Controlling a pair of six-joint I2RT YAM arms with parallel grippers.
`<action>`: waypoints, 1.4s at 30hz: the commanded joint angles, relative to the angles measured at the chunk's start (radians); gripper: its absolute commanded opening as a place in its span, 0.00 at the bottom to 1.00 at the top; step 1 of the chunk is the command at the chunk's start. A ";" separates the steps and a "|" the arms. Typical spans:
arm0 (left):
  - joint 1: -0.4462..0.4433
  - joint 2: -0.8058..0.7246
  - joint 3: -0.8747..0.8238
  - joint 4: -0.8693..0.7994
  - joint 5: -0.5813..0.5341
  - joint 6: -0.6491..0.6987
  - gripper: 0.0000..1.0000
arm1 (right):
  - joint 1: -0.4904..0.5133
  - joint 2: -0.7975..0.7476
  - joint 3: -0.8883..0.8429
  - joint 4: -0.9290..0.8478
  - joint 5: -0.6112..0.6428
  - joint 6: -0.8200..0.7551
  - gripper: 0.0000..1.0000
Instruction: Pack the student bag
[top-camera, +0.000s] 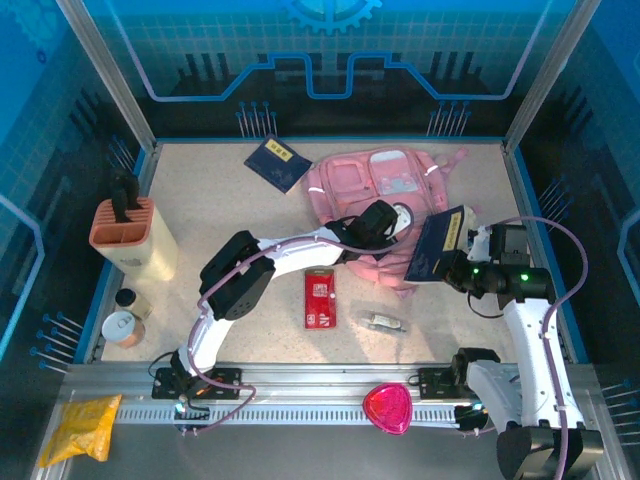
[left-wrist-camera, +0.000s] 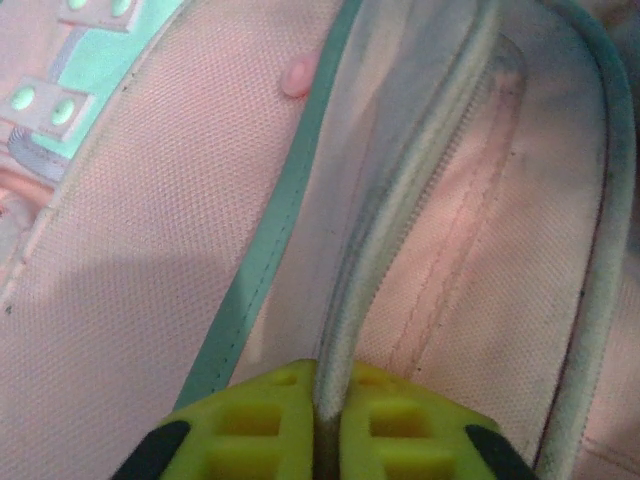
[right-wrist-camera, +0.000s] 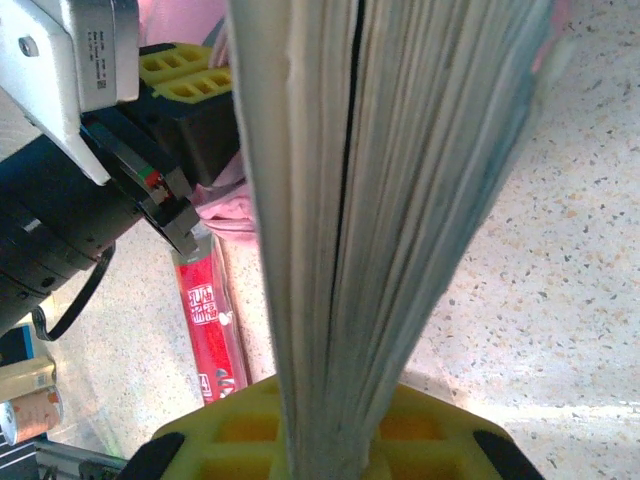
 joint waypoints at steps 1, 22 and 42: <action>0.022 -0.021 0.040 -0.019 -0.059 -0.012 0.02 | -0.013 -0.012 0.040 -0.028 0.007 -0.023 0.00; 0.121 -0.159 0.289 -0.144 0.133 -0.059 0.00 | 0.004 -0.008 0.074 -0.048 0.028 -0.043 0.00; 0.144 -0.178 0.366 -0.165 0.191 -0.106 0.00 | 0.208 0.303 -0.106 0.700 -0.209 0.174 0.00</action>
